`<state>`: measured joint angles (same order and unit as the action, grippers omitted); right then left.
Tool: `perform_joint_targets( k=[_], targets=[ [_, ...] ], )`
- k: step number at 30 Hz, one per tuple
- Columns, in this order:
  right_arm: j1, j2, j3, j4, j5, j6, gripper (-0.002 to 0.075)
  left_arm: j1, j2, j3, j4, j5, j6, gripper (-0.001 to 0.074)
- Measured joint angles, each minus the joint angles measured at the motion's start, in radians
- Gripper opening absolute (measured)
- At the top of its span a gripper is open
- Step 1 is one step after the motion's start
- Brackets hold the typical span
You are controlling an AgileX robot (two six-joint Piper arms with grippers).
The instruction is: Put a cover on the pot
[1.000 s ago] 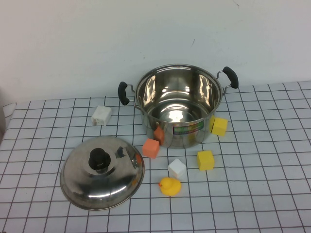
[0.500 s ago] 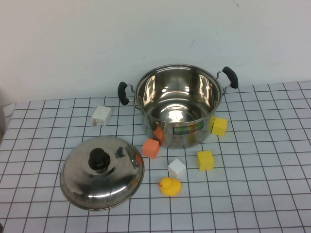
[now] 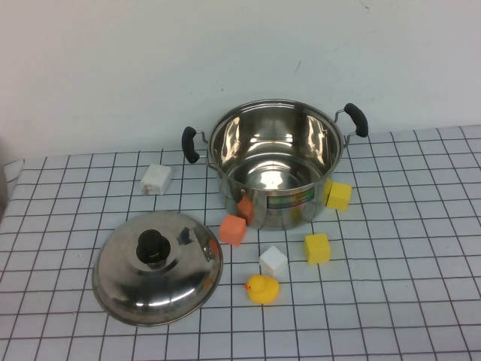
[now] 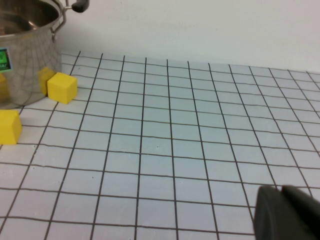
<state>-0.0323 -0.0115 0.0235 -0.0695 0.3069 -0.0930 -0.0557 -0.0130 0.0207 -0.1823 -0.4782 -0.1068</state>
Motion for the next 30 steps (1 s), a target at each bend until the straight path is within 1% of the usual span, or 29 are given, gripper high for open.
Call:
perform_joint_targets(
  k=[2,4,7,10,12,15,17,21,23,25,28,30],
  targets=[
    [0.000,0.000,0.000,0.000,0.000,0.000,0.0009,0.000,-0.001,0.000,-0.020,-0.040,-0.015,-0.0001],
    [0.000,0.000,0.000,0.000,0.000,0.000,0.0009,0.000,-0.002,-0.003,-0.040,-0.023,-0.021,-0.0001],
    [0.000,0.000,0.000,0.000,0.000,0.000,0.0009,0.000,-0.002,-0.064,-0.051,0.121,-0.012,-0.0001],
    [0.000,0.000,0.000,0.000,0.000,0.000,0.0009,0.000,0.045,-0.168,-0.051,0.242,0.021,-0.0001],
    [0.000,0.000,0.000,0.000,0.000,0.000,0.0009,0.000,0.111,-0.237,-0.051,0.283,0.029,-0.0001],
    [0.000,0.000,0.000,0.000,0.000,0.000,0.0009,0.000,0.223,-0.310,-0.051,0.295,0.031,-0.0001],
    [0.000,0.000,0.000,0.000,0.000,0.000,0.0009,0.000,0.296,-0.328,-0.051,0.256,0.031,-0.0001],
    [0.000,0.000,0.000,0.000,0.000,0.000,0.0009,0.000,0.479,-0.333,-0.045,0.063,0.010,-0.0001],
    [0.000,0.000,0.000,0.000,0.000,0.000,0.0009,0.002,0.573,-0.355,-0.010,0.020,0.000,-0.0001],
    [0.000,0.000,0.000,0.000,0.000,0.000,0.0009,0.002,0.672,-0.388,0.066,0.016,-0.033,-0.0001],
    [0.000,0.000,0.000,0.000,0.000,0.000,0.0009,-0.004,0.850,-0.442,0.267,0.015,-0.163,-0.0001],
    [0.000,0.000,0.000,0.000,0.000,0.000,0.0009,-0.013,0.968,-0.471,0.401,-0.025,-0.266,-0.0001]
  ],
)
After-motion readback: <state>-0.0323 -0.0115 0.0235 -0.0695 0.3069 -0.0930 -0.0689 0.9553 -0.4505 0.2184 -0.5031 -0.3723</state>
